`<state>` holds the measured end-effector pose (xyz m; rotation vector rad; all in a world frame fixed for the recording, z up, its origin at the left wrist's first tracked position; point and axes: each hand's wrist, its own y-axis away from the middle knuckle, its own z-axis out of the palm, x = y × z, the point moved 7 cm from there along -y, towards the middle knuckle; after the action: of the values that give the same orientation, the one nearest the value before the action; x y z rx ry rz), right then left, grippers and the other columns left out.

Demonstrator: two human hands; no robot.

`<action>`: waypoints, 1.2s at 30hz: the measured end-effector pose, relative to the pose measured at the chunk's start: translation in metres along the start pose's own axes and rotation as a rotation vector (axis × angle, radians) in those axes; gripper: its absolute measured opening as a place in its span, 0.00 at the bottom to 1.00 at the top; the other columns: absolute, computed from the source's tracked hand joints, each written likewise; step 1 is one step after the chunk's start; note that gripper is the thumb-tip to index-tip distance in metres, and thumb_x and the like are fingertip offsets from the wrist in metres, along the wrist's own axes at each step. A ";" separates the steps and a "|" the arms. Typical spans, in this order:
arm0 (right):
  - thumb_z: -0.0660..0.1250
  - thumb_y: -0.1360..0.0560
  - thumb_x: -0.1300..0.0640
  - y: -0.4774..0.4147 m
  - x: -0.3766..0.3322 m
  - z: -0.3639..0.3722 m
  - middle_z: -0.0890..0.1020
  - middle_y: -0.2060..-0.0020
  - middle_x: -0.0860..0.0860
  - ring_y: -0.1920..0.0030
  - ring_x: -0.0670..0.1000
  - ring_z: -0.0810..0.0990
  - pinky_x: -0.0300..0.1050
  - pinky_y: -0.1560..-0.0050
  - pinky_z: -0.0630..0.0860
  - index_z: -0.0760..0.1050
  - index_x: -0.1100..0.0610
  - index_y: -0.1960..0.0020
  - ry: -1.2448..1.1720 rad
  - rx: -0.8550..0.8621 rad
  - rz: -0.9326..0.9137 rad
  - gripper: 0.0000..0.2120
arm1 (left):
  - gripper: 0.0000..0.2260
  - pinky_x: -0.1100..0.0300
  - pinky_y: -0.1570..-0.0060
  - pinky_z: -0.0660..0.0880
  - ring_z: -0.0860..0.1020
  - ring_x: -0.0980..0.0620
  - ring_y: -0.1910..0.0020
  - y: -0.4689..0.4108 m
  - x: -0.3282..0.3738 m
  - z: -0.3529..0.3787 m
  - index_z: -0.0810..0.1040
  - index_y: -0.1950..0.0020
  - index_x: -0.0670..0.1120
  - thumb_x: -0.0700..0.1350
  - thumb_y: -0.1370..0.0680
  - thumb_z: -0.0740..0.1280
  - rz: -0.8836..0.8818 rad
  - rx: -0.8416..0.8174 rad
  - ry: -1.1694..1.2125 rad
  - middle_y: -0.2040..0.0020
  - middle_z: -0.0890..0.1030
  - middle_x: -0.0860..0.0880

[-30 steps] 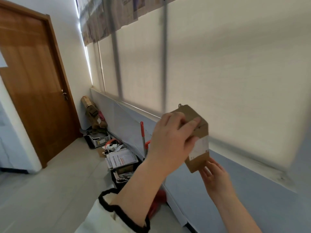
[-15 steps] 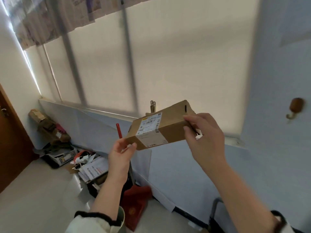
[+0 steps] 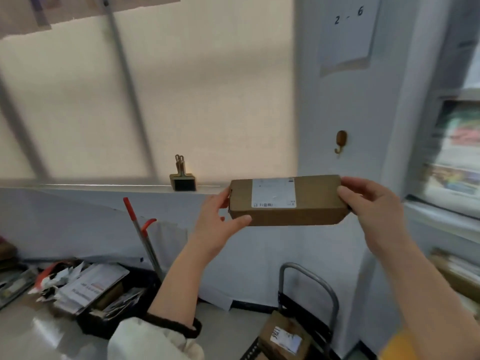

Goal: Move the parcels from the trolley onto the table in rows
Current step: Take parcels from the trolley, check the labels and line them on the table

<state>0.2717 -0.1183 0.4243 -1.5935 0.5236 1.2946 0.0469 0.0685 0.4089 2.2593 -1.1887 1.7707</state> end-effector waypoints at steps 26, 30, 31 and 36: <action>0.69 0.27 0.56 0.174 -0.012 -0.547 0.77 0.53 0.44 0.55 0.39 0.73 0.35 0.64 0.68 0.73 0.46 0.39 0.539 0.479 0.326 0.18 | 0.15 0.70 0.54 0.72 0.78 0.64 0.52 0.188 0.183 0.478 0.75 0.53 0.58 0.40 0.30 0.74 0.050 -0.445 0.279 0.53 0.80 0.58; 0.70 0.28 0.59 0.193 0.011 -0.592 0.78 0.55 0.43 0.53 0.42 0.76 0.35 0.63 0.70 0.75 0.50 0.43 0.491 0.597 0.388 0.15 | 0.15 0.62 0.51 0.74 0.78 0.60 0.51 0.203 0.189 0.533 0.74 0.55 0.56 0.39 0.31 0.75 0.133 -0.483 0.200 0.53 0.80 0.58; 0.70 0.28 0.59 0.195 0.014 -0.600 0.78 0.55 0.42 0.53 0.40 0.76 0.33 0.63 0.71 0.75 0.50 0.43 0.501 0.620 0.382 0.15 | 0.16 0.62 0.52 0.74 0.77 0.60 0.51 0.205 0.189 0.546 0.73 0.56 0.57 0.40 0.31 0.75 0.148 -0.487 0.181 0.54 0.79 0.58; 0.69 0.28 0.58 0.200 0.031 -0.647 0.77 0.55 0.38 0.55 0.35 0.76 0.26 0.67 0.73 0.74 0.47 0.45 0.592 0.680 0.395 0.13 | 0.16 0.72 0.60 0.72 0.76 0.68 0.54 0.217 0.184 0.620 0.71 0.58 0.58 0.41 0.31 0.75 0.140 -0.589 0.146 0.57 0.77 0.61</action>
<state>0.4371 -0.7604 0.2835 -1.2883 1.5283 0.7439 0.4386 -0.4693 0.2578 1.7185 -1.6026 1.3442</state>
